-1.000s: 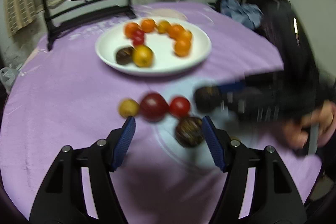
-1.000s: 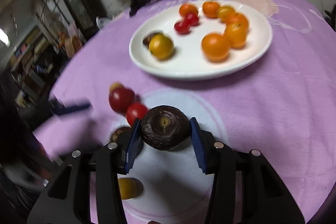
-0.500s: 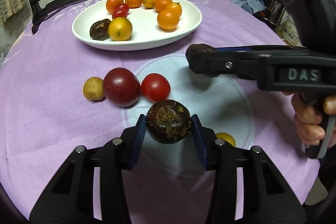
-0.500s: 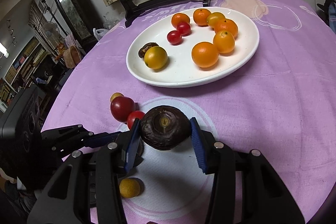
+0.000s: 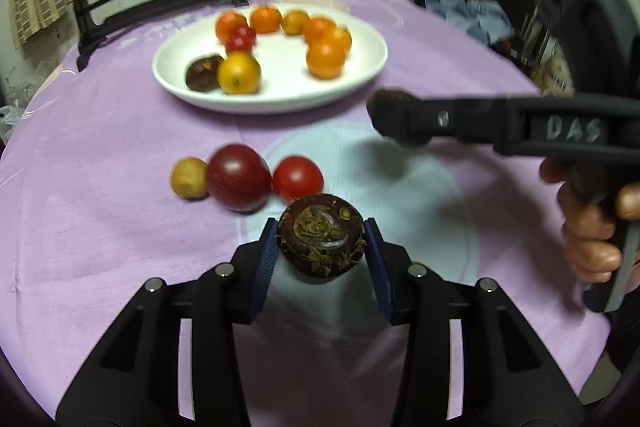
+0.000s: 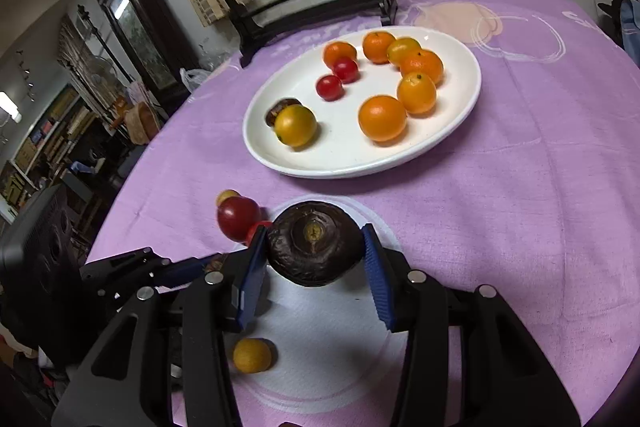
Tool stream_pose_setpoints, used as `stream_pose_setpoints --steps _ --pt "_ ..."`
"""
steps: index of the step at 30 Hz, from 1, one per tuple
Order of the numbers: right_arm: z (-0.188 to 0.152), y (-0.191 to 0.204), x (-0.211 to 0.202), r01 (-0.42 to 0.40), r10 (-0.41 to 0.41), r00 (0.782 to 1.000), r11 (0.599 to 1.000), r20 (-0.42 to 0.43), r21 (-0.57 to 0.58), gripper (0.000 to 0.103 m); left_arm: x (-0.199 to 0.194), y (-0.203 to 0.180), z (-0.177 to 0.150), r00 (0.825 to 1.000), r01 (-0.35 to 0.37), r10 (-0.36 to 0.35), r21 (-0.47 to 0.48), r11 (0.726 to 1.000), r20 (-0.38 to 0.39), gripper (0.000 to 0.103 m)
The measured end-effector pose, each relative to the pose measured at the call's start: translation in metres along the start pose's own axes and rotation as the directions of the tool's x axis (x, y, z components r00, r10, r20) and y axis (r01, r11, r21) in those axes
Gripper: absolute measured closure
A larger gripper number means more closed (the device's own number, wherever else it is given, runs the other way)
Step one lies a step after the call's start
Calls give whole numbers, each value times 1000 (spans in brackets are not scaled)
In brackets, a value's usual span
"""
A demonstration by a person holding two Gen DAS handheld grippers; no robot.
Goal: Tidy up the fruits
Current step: 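Carry both dark fruits onto the white plate and open both tools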
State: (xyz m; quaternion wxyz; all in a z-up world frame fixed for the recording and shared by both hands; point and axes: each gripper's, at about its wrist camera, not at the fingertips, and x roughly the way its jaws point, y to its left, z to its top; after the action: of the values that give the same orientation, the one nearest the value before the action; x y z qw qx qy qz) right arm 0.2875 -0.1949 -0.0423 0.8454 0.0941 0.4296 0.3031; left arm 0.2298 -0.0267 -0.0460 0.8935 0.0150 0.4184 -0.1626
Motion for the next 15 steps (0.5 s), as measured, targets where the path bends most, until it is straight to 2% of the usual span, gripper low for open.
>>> stream_pose_setpoints --steps 4,9,13,15 --pt "2 2 -11 -60 60 995 998 76 -5 56 -22 12 7 995 38 -33 -56 998 98 59" --pt "27 -3 -10 16 -17 977 1000 214 7 56 -25 28 49 983 16 2 -96 995 186 59" --pt "56 -6 20 68 -66 973 998 222 -1 56 -5 52 100 969 -15 55 -165 986 241 59" --pt "67 -5 35 63 -56 975 998 216 -25 56 10 67 120 971 -6 52 -196 981 233 59"
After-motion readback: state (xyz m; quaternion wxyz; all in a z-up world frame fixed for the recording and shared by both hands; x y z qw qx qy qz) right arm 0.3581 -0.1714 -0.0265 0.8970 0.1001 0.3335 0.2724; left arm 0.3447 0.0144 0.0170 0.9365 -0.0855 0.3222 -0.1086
